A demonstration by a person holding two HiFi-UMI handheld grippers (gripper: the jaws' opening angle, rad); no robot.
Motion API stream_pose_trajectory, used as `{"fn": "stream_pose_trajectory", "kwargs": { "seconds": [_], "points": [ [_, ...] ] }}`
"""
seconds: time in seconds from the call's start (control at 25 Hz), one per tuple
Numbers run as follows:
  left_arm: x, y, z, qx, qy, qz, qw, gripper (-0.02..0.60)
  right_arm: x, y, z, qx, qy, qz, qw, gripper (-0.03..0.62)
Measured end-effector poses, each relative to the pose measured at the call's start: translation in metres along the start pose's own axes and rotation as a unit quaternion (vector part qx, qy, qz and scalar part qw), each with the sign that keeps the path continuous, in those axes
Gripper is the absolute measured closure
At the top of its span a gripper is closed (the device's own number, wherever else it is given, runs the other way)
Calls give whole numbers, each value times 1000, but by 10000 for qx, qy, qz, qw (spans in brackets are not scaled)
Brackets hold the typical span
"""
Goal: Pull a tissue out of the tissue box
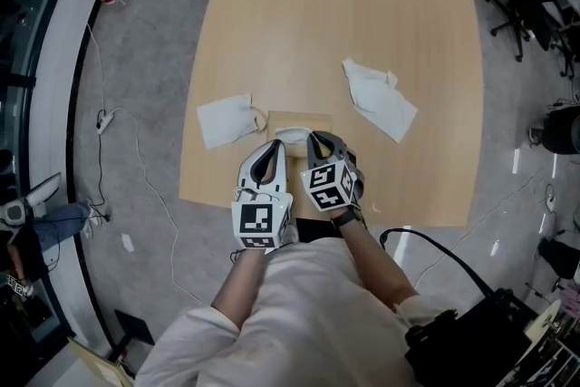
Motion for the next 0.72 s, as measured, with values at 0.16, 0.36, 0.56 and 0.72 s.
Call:
{"fn": "stream_pose_trajectory", "kwargs": {
  "seconds": [0.16, 0.36, 0.56, 0.72],
  "points": [
    [12, -1, 3, 91, 16, 47, 9999, 580, 7, 5, 0, -78, 88, 17, 9999, 586],
    [37, -7, 7, 102, -2, 186, 9998, 580, 36, -5, -2, -187, 283, 297, 9990, 586],
    [74, -17, 14, 1, 10, 509, 9987, 580, 74, -19, -15, -191, 455, 670, 9965, 586],
    [118, -20, 26, -107, 45, 788, 9968, 580, 113, -20, -39, -201, 574, 919, 9939, 586]
  ]
}}
Point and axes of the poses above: the fingertips, and each gripper's own axes: x backward along the fingers, z to its right, y out of its underside, the point moved 8 cm from there along x, backward along the fingers, and after that the axes turned 6 degrees about x, right-handed, at the moved point
